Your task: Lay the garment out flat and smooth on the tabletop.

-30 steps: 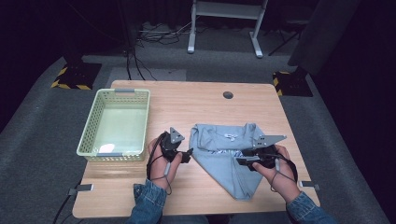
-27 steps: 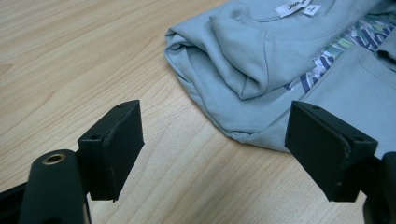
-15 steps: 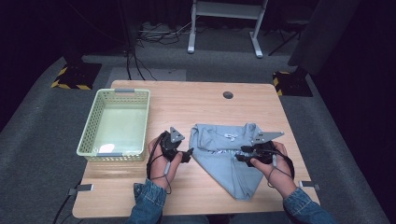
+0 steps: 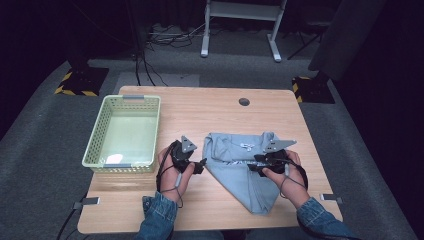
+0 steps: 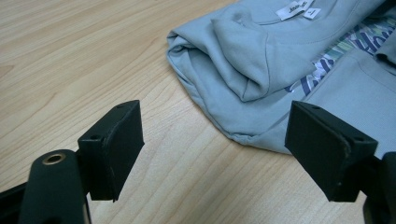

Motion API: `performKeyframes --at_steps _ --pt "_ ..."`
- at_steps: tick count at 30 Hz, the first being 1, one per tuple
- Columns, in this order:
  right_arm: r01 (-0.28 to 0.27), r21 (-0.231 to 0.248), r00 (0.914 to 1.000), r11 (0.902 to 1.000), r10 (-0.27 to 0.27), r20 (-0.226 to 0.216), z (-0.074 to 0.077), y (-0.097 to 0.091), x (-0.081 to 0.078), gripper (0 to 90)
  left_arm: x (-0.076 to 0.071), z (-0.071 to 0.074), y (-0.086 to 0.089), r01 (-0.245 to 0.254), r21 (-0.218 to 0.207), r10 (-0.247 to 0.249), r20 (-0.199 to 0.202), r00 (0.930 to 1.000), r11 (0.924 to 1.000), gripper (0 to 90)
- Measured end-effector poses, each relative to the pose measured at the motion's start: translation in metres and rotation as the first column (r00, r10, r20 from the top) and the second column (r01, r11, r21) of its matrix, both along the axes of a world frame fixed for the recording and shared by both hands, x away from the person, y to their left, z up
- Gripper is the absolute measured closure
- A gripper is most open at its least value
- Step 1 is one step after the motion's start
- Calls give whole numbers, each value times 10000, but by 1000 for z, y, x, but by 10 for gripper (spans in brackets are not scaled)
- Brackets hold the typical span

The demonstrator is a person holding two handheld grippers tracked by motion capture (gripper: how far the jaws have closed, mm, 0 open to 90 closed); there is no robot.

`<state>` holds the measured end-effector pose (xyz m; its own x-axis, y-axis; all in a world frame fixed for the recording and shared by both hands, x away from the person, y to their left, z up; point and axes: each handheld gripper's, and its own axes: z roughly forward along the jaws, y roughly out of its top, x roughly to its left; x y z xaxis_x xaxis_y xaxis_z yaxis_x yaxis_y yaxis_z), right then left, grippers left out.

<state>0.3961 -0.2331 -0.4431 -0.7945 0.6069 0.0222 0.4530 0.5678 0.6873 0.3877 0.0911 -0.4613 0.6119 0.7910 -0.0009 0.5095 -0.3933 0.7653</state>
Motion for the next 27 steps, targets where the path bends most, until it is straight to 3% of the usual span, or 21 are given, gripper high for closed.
performKeyframes --at_steps 6,21,23,25,27 --pt "-30 -20 10000 10000 29 -27 -10 8 5 481 0 0 0 -1 17 1 -17 10000 10000 191" --pt "-271 -279 9991 9992 262 -332 -29 27 15 493 1 0 1 -14 -13 14 14 10000 10000 190" --pt "-373 -355 9985 9987 358 -409 -33 31 17 528 0 0 1 -81 15 81 50 10000 10000 187" --pt "-643 -545 9960 9964 606 -662 -38 35 17 649 0 1 1 -101 17 100 97 9999 9999 187" --pt "-712 -627 9955 9955 669 -672 -39 35 17 686 0 1 2 -105 20 105 105 9999 9999 187"
